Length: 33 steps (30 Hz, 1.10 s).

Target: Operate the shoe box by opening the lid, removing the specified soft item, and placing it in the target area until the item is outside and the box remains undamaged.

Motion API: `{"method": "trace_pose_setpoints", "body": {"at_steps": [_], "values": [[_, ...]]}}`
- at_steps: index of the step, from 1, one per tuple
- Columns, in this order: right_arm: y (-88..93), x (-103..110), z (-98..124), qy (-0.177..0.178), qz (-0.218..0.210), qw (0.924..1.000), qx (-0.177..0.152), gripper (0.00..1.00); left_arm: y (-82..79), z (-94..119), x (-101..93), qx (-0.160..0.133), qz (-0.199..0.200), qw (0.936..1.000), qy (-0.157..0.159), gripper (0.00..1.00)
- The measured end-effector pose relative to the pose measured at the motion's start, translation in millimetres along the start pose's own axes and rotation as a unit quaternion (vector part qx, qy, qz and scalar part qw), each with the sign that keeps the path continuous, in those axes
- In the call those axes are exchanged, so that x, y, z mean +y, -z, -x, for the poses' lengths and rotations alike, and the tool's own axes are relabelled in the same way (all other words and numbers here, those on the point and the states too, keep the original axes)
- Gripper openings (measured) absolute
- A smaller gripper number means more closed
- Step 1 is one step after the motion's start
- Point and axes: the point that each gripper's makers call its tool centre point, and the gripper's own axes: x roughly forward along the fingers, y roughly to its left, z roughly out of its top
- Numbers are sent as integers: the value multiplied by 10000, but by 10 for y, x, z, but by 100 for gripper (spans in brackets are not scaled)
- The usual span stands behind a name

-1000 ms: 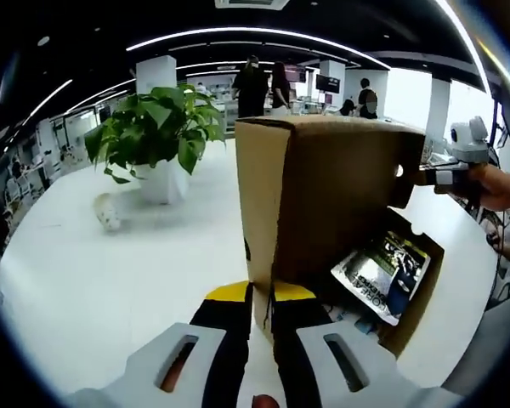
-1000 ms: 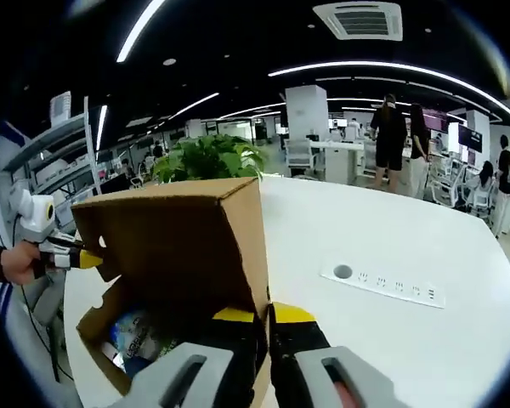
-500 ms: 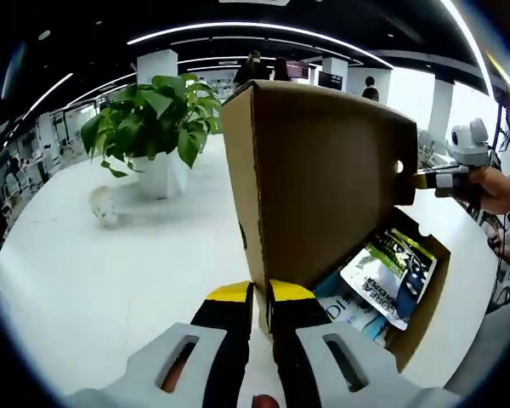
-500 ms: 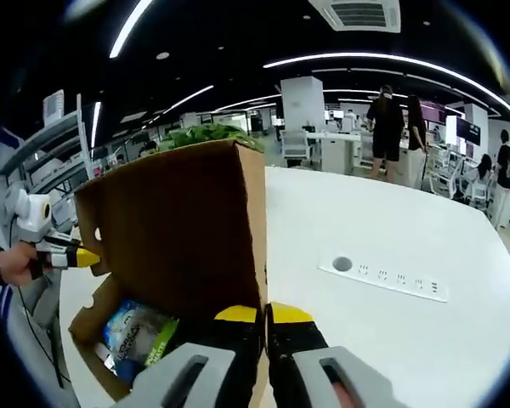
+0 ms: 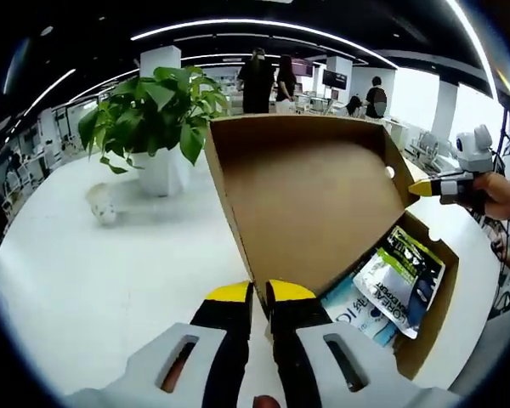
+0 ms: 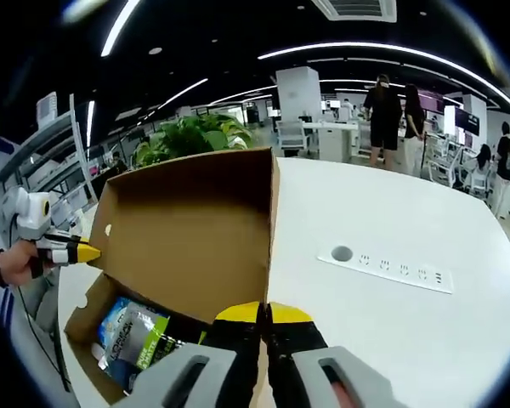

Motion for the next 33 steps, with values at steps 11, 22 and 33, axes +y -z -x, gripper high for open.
{"method": "trace_pose_setpoints", "body": {"at_steps": [11, 22, 33], "values": [[-13, -22, -92, 26, -117, 9999, -3, 0, 24, -65, 24, 81, 10, 10000, -17, 6], [18, -51, -182, 95, -293, 9995, 9, 0, 48, -143, 62, 139, 133, 9995, -259, 6], [108, -85, -223, 164, -449, 9988, 101, 0, 183, -185, 61, 283, 129, 9991, -300, 6]]}}
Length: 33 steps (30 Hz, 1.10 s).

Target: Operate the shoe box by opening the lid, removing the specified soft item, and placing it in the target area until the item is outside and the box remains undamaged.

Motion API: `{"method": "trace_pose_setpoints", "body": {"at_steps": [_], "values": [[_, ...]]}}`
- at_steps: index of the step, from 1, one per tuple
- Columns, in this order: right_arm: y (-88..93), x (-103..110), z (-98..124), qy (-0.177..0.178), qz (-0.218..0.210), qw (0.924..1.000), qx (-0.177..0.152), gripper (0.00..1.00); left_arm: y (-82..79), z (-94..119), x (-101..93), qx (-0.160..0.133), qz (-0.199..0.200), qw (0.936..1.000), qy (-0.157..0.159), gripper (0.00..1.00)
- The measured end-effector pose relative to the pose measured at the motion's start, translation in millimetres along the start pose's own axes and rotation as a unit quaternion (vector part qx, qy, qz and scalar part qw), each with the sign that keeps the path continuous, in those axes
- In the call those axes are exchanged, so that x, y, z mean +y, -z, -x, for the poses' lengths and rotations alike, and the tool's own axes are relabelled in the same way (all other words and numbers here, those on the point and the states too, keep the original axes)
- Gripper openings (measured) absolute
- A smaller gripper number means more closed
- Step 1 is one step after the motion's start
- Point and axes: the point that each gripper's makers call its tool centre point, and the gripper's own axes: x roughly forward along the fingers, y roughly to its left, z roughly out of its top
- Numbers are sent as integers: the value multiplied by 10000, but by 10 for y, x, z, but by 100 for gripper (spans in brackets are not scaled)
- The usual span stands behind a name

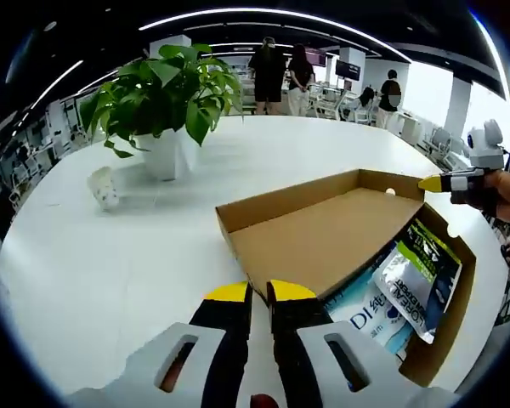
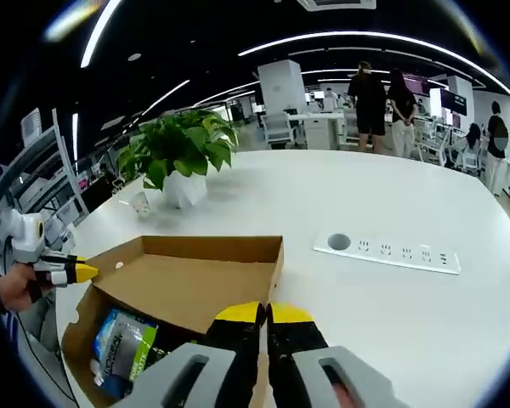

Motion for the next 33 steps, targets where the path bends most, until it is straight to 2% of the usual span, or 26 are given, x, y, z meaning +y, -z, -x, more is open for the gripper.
{"method": "trace_pose_setpoints", "body": {"at_steps": [13, 20, 28, 33], "values": [[33, 3, 10, 8, -132, 9999, 11, 0, 28, 14, -9, 25, 28, 10000, 47, 6], [196, 50, 106, 3, -213, 9997, 142, 0, 93, 72, -26, 50, 80, 9999, 96, 6], [338, 118, 382, 41, -314, 9994, 134, 3, 166, 181, -27, -15, 390, 9991, 180, 7], [485, 177, 551, 94, -281, 9994, 155, 3, 288, 245, -97, 50, 495, 9981, 357, 10]]}}
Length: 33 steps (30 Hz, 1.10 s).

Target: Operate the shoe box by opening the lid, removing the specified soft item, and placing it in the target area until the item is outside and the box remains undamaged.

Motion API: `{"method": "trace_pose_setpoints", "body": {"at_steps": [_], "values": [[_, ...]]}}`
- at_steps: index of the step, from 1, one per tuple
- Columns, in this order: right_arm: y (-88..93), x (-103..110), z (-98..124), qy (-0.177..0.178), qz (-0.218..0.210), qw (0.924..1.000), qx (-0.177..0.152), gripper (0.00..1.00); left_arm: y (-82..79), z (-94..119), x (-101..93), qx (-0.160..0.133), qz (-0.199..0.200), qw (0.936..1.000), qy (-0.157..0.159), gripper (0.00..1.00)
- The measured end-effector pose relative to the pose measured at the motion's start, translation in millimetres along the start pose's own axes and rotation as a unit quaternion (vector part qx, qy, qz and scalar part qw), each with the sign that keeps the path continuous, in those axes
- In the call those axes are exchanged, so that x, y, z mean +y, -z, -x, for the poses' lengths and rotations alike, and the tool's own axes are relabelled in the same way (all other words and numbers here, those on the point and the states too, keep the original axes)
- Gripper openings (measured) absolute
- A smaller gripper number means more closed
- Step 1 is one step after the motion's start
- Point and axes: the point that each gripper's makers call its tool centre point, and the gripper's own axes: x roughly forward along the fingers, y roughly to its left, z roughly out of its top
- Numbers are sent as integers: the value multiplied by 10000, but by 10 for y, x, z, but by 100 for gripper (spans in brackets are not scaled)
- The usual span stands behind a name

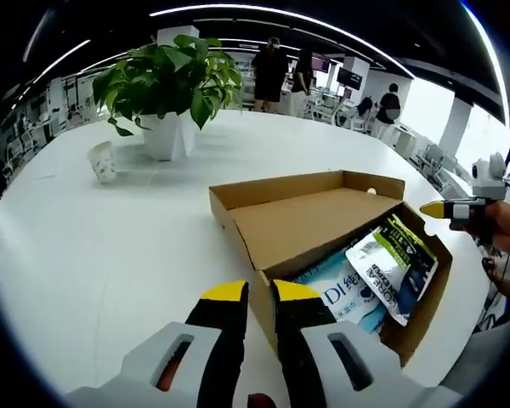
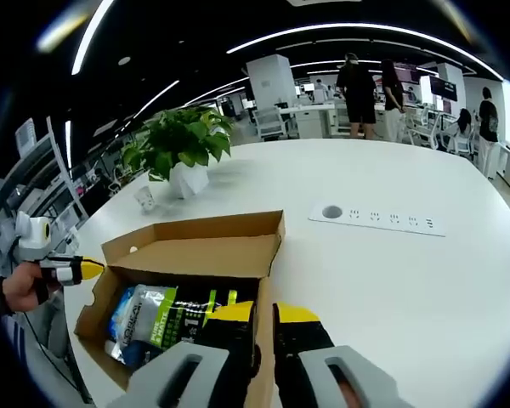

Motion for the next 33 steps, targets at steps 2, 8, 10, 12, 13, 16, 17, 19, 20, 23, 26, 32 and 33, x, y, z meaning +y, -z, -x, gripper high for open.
{"method": "trace_pose_setpoints", "body": {"at_steps": [2, 8, 10, 12, 13, 16, 17, 19, 20, 23, 26, 32, 33], "values": [[64, 14, 43, 23, 14, 10000, 32, 3, 53, 42, -37, 13, 81, 9999, 80, 11], [287, 96, 172, 63, 122, 9997, 188, 2, 180, 145, -141, 98, 140, 9996, 205, 12], [346, 106, 204, 102, 155, 9996, 234, 1, 233, 179, -183, 149, 100, 9996, 236, 12], [401, 127, 226, 89, 141, 9995, 271, 1, 288, 219, -225, 208, 66, 9994, 266, 11], [408, 128, 231, 104, 138, 9995, 271, 1, 337, 240, -239, 278, 1, 9993, 258, 9], [424, 114, 262, 179, 113, 9994, 262, 0, 418, 274, -265, 343, 27, 9990, 291, 7], [433, 109, 269, 186, 120, 9994, 277, 0, 416, 285, -262, 289, 53, 9992, 280, 6], [455, 114, 291, 192, 151, 9993, 294, 0, 415, 319, -285, 271, 110, 9991, 316, 3], [461, 117, 300, 196, 154, 9993, 293, 0, 414, 327, -298, 272, 75, 9991, 325, 2], [478, 123, 317, 226, 152, 9992, 294, 0, 415, 336, -326, 286, -2, 9990, 333, 0], [477, 123, 320, 269, 188, 9990, 292, 0, 419, 339, -331, 317, -13, 9991, 295, 0], [490, 159, 326, 299, 232, 9988, 305, 0, 510, 377, -440, 531, -117, 9979, 342, 0], [494, 165, 328, 277, 274, 9988, 300, 0, 488, 378, -402, 470, -375, 9978, 269, 0]]}}
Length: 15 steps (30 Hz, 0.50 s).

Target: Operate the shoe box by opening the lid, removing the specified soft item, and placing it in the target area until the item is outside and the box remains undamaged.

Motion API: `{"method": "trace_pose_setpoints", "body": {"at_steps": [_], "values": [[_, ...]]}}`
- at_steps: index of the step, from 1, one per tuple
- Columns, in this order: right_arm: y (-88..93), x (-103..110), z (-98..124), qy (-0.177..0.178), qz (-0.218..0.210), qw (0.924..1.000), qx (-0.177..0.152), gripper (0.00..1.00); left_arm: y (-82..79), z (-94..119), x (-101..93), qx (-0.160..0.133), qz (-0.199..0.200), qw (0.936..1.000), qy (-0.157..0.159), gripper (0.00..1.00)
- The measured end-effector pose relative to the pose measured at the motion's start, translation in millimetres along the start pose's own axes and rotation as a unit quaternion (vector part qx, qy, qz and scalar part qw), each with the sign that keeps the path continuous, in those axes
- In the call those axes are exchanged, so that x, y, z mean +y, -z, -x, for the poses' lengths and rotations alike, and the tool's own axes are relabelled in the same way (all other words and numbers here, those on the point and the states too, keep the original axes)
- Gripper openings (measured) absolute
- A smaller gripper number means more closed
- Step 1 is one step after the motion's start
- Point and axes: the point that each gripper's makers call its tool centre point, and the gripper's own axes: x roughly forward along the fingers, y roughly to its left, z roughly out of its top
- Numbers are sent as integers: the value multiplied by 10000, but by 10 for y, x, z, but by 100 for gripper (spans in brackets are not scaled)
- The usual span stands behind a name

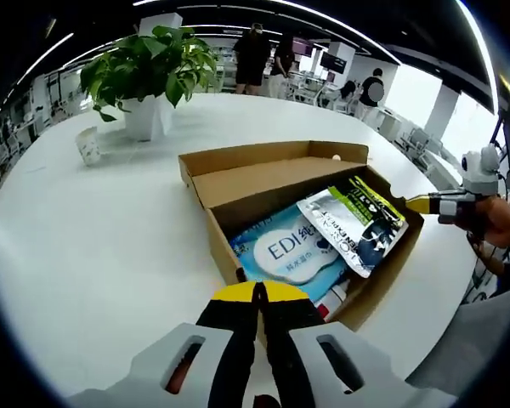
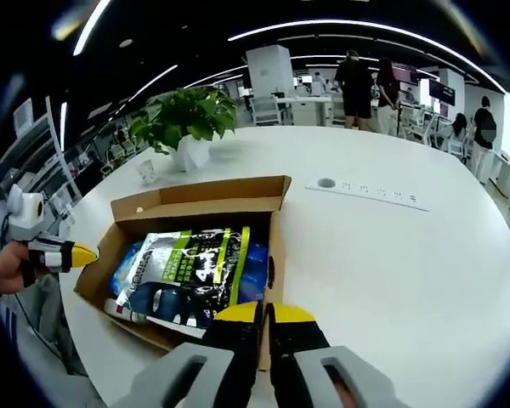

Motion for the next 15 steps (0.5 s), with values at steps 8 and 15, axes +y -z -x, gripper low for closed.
{"method": "trace_pose_setpoints", "body": {"at_steps": [8, 15], "values": [[22, 74, 3, -129, 68, 9999, -10, 0, 90, 63, 33, 10, 136, 9999, 41, 0], [37, 159, 2, -295, 179, 9994, -8, 0, 185, 173, 71, 8, 168, 9999, -22, 0]]}}
